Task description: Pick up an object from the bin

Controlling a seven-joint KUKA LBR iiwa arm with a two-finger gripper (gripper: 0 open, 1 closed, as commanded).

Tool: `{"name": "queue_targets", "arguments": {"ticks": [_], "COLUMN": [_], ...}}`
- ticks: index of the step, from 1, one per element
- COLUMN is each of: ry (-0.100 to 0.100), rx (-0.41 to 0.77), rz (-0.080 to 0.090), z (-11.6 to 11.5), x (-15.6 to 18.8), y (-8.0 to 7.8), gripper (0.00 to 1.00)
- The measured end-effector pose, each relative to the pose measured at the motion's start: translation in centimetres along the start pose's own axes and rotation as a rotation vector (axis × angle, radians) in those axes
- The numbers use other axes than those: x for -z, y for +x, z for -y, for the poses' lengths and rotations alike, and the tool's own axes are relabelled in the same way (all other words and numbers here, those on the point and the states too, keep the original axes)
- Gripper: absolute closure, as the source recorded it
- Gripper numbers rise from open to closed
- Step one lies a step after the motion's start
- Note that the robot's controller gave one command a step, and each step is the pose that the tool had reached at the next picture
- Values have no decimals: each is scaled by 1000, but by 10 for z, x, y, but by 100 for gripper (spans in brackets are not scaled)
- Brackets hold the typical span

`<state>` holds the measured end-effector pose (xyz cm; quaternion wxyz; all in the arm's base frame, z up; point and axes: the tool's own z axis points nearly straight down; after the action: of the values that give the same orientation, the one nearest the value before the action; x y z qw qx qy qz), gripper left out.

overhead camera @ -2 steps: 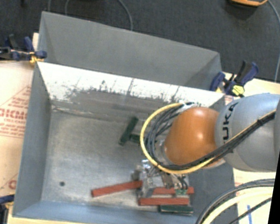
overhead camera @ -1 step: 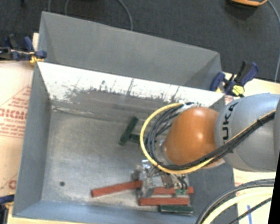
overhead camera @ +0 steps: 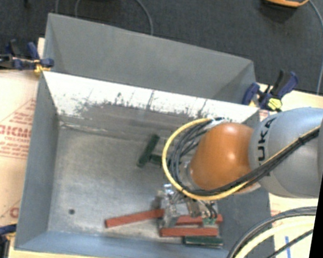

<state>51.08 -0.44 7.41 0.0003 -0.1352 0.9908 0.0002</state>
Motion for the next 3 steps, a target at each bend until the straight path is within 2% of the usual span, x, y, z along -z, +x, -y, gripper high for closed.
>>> {"name": "queue_targets", "arguments": {"ticks": [1,3], "ry": [-2,1], "rx": [0,-2], "rz": [-7,2], "z": [0,1], "x": [18,52], "y": [2,-1], "gripper": [100,100]}}
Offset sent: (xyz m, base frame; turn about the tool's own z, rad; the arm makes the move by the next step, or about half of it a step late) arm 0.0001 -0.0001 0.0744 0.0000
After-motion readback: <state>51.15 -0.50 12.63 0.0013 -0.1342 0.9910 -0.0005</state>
